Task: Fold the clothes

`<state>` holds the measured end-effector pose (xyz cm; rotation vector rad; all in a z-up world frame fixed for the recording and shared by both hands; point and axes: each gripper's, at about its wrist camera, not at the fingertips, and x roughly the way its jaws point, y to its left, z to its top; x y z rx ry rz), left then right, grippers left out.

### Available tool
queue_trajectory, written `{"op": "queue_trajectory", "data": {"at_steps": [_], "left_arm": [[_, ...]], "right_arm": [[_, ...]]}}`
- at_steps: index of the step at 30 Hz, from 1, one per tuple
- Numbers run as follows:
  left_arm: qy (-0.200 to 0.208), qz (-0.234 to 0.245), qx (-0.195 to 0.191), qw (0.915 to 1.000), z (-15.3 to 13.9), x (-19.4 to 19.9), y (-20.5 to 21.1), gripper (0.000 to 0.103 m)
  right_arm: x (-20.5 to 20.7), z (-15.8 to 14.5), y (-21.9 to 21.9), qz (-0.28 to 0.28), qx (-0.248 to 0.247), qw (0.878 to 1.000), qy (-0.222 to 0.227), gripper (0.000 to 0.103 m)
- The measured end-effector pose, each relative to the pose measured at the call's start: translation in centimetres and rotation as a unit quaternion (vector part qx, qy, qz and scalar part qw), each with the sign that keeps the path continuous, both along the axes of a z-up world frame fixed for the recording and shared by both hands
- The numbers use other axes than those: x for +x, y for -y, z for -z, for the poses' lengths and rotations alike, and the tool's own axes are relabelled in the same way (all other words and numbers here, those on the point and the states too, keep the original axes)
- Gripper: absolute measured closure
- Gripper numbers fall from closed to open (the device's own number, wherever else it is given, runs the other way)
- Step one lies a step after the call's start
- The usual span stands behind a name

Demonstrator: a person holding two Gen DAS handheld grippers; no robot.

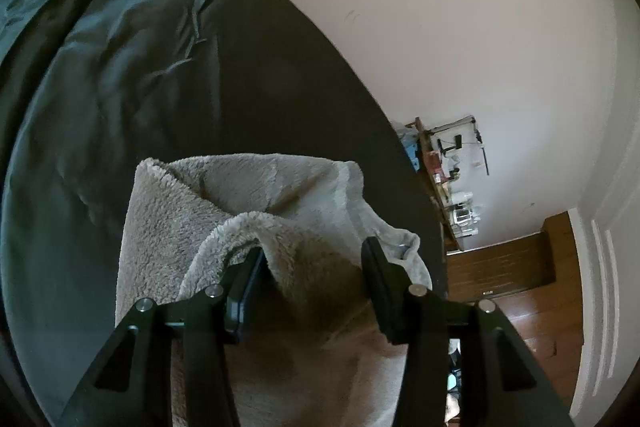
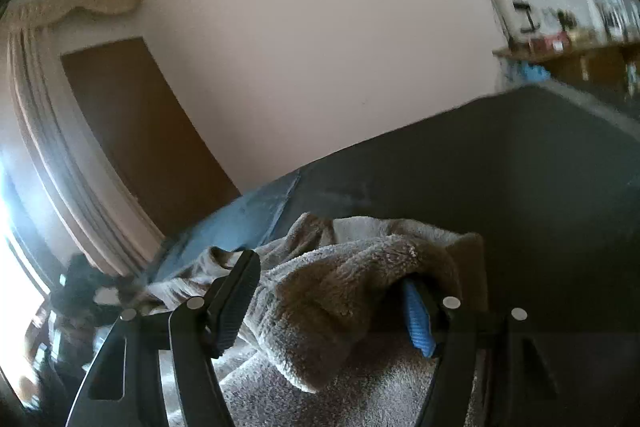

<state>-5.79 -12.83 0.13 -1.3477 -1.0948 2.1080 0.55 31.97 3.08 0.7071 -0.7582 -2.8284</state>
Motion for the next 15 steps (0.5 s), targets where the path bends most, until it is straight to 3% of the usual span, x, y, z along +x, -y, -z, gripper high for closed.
{"op": "queue_trajectory", "data": {"at_steps": [4,7,9,13,15], "left_arm": [[0.01,-0.01,0.046,0.9989,-0.4,-0.2,1.1,0.045],[-0.007,-0.027,0.068,0.9973,-1.6,0.5,2.1,0.023],[-0.033,-0.058,0.058,0.996,-2.7,1.4,2.9,0.019],[-0.044,-0.057,0.036,0.9967,-3.5,2.2,3.4,0.017],[-0.067,-0.04,-0.049,0.9958,-4.1,2.8,2.3,0.017]], "right_arm": [[0.7,-0.3,-0.9,0.009,-0.009,1.0,-0.016,0.035],[1.6,-0.9,-1.6,0.018,-0.019,0.999,-0.039,0.031],[2.3,-1.1,-2.3,0.039,-0.03,0.997,-0.052,0.013],[3.2,-0.9,-4.6,0.081,-0.071,0.992,-0.058,0.013],[3.3,-0.8,-4.9,0.091,-0.074,0.992,-0.055,0.013]]}}
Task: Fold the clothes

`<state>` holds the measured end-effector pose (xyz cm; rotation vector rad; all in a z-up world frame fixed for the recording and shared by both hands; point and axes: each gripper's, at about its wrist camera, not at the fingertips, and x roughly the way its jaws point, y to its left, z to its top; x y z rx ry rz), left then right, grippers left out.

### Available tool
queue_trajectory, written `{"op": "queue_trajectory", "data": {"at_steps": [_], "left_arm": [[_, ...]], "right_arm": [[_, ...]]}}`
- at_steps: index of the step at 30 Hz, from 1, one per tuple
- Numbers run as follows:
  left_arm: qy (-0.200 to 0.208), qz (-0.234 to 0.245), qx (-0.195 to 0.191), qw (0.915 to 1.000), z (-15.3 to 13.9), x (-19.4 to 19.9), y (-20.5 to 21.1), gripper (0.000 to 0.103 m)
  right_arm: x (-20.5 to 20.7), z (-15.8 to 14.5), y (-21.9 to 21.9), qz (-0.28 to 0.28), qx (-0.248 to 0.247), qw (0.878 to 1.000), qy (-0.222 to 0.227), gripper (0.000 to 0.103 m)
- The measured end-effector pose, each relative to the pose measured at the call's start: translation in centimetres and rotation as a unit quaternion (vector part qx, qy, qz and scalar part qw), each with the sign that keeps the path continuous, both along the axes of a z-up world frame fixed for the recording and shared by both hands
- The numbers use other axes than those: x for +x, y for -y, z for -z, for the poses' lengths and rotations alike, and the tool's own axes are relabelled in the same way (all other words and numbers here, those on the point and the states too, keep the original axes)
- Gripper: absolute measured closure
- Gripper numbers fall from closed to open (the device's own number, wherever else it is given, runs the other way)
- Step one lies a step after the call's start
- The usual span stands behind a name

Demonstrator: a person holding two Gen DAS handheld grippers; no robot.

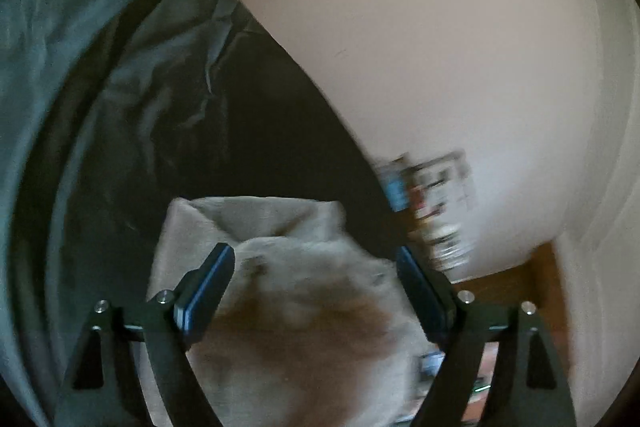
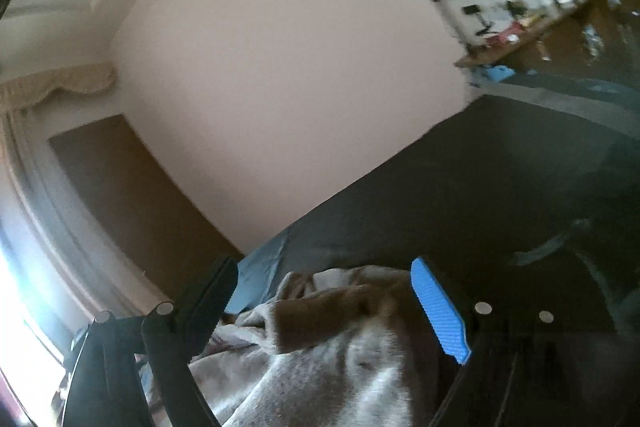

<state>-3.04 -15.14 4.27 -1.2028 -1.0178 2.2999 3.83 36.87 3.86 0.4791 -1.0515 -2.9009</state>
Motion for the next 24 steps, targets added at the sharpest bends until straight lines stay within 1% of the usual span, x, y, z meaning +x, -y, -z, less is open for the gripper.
{"op": "queue_trajectory", "data": {"at_steps": [1,2,3,4,5,6,7,9,10,12,13,15,17,19,20,21,22,23,24], "left_arm": [[-0.012,0.007,-0.046,0.9989,-0.3,0.3,-0.6,0.017],[-0.031,0.017,-0.098,0.9945,-0.8,0.8,-1.4,0.017],[-0.053,0.027,-0.149,0.987,-1.2,1.3,-2.2,0.017],[-0.082,0.037,-0.197,0.9763,-1.6,1.9,-3.0,0.017],[-0.112,0.046,-0.243,0.9624,-2.0,2.5,-3.9,0.017],[-0.141,0.057,-0.286,0.9461,-2.3,3.0,-4.8,0.017],[-0.169,0.076,-0.317,0.9301,-2.5,3.5,-5.7,0.017],[-0.222,0.112,-0.374,0.8935,-2.8,4.4,-7.3,0.017],[-0.236,0.131,-0.391,0.8803,-2.8,4.7,-7.9,0.017],[-0.252,0.162,-0.417,0.8585,-2.7,4.4,-9.1,0.017],[-0.253,0.175,-0.417,0.8551,-2.7,4.2,-9.3,0.017],[-0.253,0.217,-0.399,0.8542,-2.5,3.6,-9.5,0.017],[-0.248,0.246,-0.387,0.8536,-2.2,2.5,-9.6,0.017],[-0.234,0.254,-0.391,0.8532,-1.7,1.1,-9.8,0.017],[-0.226,0.257,-0.391,0.8542,-1.5,0.5,-9.9,0.017],[-0.217,0.261,-0.388,0.8573,-1.1,0.0,-9.9,0.017],[-0.208,0.264,-0.383,0.8603,-0.8,-0.5,-10.0,0.017],[-0.198,0.268,-0.379,0.8635,-0.5,-1.0,-10.1,0.017],[-0.187,0.271,-0.372,0.8681,-0.2,-1.5,-10.0,0.017]], "right_arm": [[0.0,-0.1,0.1,0.001,0.004,1.0,0.002,0.013],[-0.1,-0.2,0.3,-0.001,0.012,1.0,0.002,0.013],[0.0,-0.5,0.6,-0.003,0.023,1.0,0.001,0.013],[-0.1,-0.7,1.1,-0.006,0.041,0.999,0.001,0.013],[-0.3,-1.0,1.7,-0.009,0.062,0.998,0.0,0.013],[-0.2,-1.3,2.4,-0.014,0.086,0.996,-0.001,0.013],[-0.3,-1.6,3.2,-0.022,0.114,0.993,-0.003,0.013],[-0.4,-1.9,4.5,-0.04,0.158,0.987,-0.007,0.013],[-0.6,-1.9,5.0,-0.054,0.176,0.983,-0.011,0.013],[-1.1,-1.7,5.8,-0.087,0.202,0.975,-0.004,0.013],[-1.4,-1.6,6.2,-0.105,0.217,0.971,0.006,0.013],[-1.8,-1.6,7.0,-0.138,0.249,0.958,0.021,0.013],[-2.4,-1.5,8.2,-0.182,0.289,0.939,0.039,0.013],[-3.5,-1.4,9.5,-0.216,0.334,0.916,0.058,0.013],[-4.0,-1.3,10.2,-0.231,0.358,0.902,0.068,0.013],[-4.7,-1.1,10.8,-0.239,0.383,0.889,0.078,0.013],[-5.6,-0.8,11.3,-0.235,0.409,0.877,0.09,0.013],[-6.6,-0.5,11.7,-0.231,0.429,0.867,0.105,0.013],[-7.7,-0.1,11.7,-0.229,0.434,0.863,0.12,0.013]]}}
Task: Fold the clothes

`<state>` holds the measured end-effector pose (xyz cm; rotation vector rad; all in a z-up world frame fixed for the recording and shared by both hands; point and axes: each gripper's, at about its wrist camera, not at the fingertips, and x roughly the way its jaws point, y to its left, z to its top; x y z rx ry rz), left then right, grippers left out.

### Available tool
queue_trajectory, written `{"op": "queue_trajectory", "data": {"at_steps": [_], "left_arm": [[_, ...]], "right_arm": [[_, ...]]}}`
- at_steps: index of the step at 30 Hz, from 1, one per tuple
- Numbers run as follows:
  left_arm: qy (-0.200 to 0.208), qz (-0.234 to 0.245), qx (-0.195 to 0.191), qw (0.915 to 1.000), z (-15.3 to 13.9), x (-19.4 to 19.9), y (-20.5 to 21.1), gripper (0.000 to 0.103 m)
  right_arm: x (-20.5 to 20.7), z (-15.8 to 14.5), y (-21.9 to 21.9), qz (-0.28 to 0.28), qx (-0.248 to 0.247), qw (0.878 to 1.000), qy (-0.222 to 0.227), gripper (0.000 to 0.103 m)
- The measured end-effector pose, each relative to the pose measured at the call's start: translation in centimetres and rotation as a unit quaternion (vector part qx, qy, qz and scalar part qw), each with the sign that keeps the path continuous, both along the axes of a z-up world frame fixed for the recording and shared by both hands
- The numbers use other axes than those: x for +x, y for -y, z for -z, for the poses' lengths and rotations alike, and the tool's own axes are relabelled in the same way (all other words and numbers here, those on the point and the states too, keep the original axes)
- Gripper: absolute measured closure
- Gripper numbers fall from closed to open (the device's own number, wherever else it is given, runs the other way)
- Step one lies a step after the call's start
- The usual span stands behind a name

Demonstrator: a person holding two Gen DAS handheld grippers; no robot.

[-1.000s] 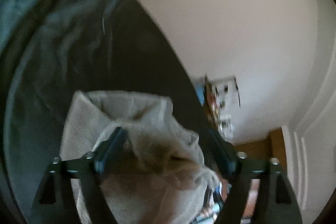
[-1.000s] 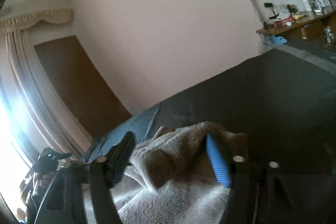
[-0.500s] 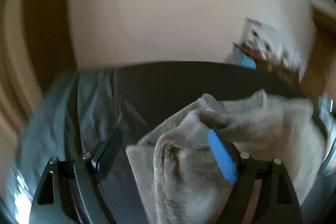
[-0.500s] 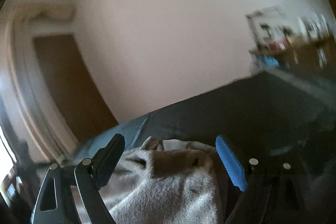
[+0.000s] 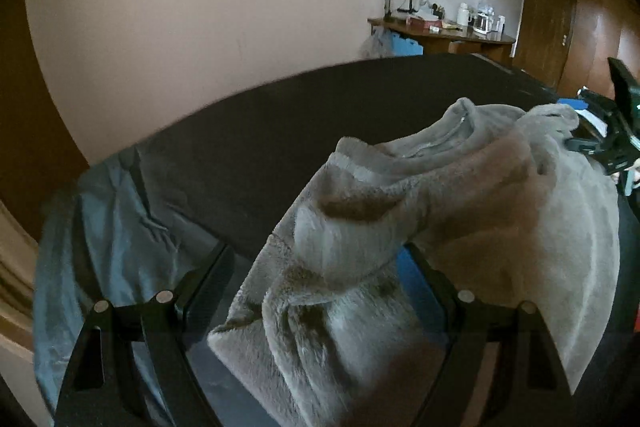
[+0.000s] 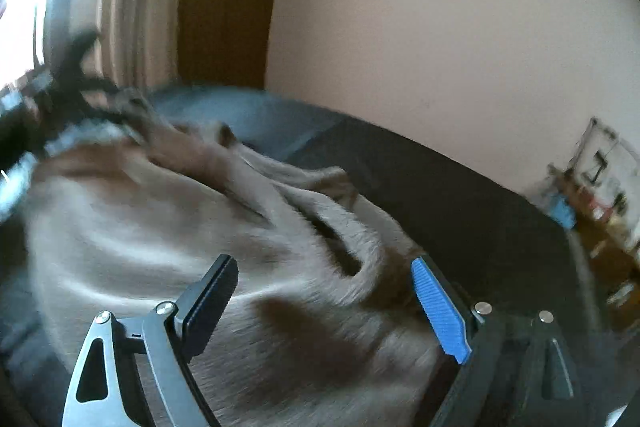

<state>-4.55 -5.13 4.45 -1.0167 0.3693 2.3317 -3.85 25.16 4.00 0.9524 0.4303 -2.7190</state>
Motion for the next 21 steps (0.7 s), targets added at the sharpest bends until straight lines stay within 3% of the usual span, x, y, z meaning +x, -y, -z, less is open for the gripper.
{"op": "queue_trajectory", "data": {"at_steps": [2,5,6,7,8,9,10,12,13,15,21], "left_arm": [[0.03,-0.005,0.014,0.9994,0.7,-0.9,0.1,0.017],[0.083,-0.01,0.047,0.9953,1.9,-2.0,0.2,0.017],[0.101,-0.009,0.058,0.9931,2.4,-2.2,0.1,0.018],[0.111,-0.007,0.062,0.9918,2.8,-2.2,0.0,0.021],[0.118,-0.006,0.064,0.9909,3.1,-2.2,-0.2,0.035],[0.116,-0.009,0.06,0.9914,3.2,-2.0,-0.5,0.048],[0.112,-0.014,0.059,0.9919,3.1,-1.9,-0.6,0.053],[0.106,-0.022,0.069,0.9917,2.4,-1.5,-0.5,0.075],[0.103,-0.026,0.074,0.9916,1.9,-1.4,-0.4,0.077],[0.093,-0.034,0.085,0.9915,0.6,-1.0,-0.1,0.084],[0.032,-0.052,0.102,0.9929,-4.2,0.1,-0.4,0.085]], "right_arm": [[-2.3,0.7,-0.5,0.012,-0.005,0.999,0.03,0.013],[-4.7,1.7,-2.1,0.013,-0.064,0.995,0.075,0.013],[-4.8,2.0,-2.4,0.01,-0.082,0.993,0.084,0.025],[-4.8,2.2,-2.6,0.005,-0.099,0.991,0.089,0.05],[-4.7,2.5,-2.7,0.0,-0.116,0.989,0.095,0.057],[-4.5,2.5,-2.8,-0.003,-0.127,0.987,0.096,0.068],[-4.2,2.3,-2.9,-0.001,-0.133,0.987,0.092,0.072],[-3.6,1.5,-3.2,0.012,-0.146,0.986,0.079,0.08],[-3.3,0.9,-3.5,0.024,-0.155,0.985,0.07,0.087],[-2.8,-0.3,-4.1,0.046,-0.166,0.984,0.048,0.09],[-2.9,-4.1,-3.6,0.092,-0.159,0.983,-0.03,0.091]]}}
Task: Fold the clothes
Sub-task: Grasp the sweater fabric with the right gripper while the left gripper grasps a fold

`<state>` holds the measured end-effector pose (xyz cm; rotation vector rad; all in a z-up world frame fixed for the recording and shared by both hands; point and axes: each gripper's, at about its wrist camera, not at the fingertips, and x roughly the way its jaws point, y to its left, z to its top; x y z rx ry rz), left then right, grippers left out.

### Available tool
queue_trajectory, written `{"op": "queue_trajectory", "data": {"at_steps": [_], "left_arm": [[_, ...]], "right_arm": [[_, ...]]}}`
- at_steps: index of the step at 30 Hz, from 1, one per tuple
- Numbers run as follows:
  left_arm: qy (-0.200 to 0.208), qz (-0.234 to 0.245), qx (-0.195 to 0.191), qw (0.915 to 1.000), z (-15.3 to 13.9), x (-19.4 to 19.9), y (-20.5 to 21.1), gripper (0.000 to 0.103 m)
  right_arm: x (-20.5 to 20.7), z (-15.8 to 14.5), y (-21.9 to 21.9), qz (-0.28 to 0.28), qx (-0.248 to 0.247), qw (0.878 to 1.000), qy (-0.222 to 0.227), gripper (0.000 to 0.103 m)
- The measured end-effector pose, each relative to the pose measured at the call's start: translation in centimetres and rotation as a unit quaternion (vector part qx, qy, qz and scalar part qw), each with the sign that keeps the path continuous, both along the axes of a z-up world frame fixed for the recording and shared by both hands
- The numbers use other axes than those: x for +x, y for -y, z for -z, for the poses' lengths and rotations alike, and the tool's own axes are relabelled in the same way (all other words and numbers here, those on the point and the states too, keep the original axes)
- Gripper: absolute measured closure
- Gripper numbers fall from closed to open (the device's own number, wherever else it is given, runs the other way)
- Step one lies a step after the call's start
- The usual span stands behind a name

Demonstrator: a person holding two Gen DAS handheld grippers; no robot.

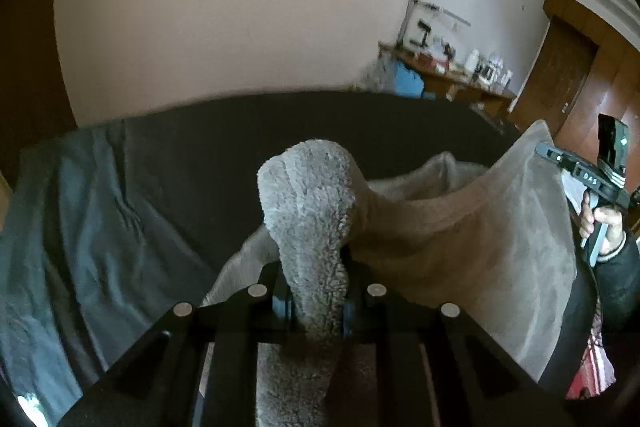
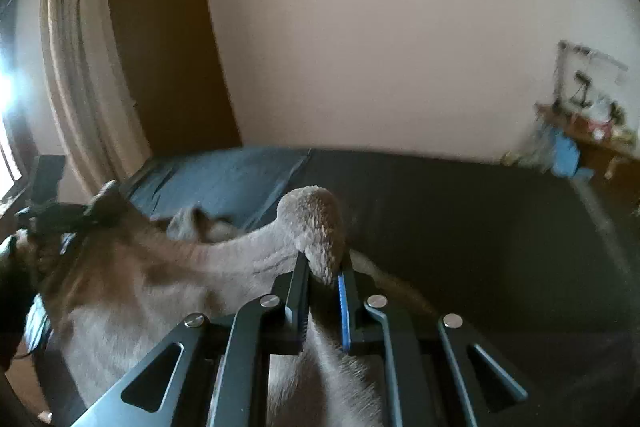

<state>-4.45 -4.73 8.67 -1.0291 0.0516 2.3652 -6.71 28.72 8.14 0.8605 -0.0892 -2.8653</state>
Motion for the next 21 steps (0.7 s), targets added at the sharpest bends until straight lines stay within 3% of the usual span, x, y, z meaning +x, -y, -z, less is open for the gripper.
{"op": "queue_trajectory", "data": {"at_steps": [5,13,17,21], "left_arm": [[-0.017,-0.04,-0.012,0.999,-1.3,-1.5,-0.8,0.085],[0.044,-0.07,-0.088,0.9927,6.1,-5.5,-2.9,0.079],[0.049,-0.08,-0.103,0.9903,7.8,-6.1,-3.3,0.062],[0.043,-0.106,-0.136,0.984,8.5,-6.7,-3.4,0.024]], "right_arm": [[-2.1,-1.0,1.0,0.051,0.029,0.998,-0.019,0.091],[-7.5,4.3,2.0,0.079,0.085,0.991,0.069,0.091],[-9.0,6.9,2.4,0.084,0.107,0.984,0.115,0.091],[-9.0,7.9,1.1,0.086,0.092,0.981,0.144,0.088]]}}
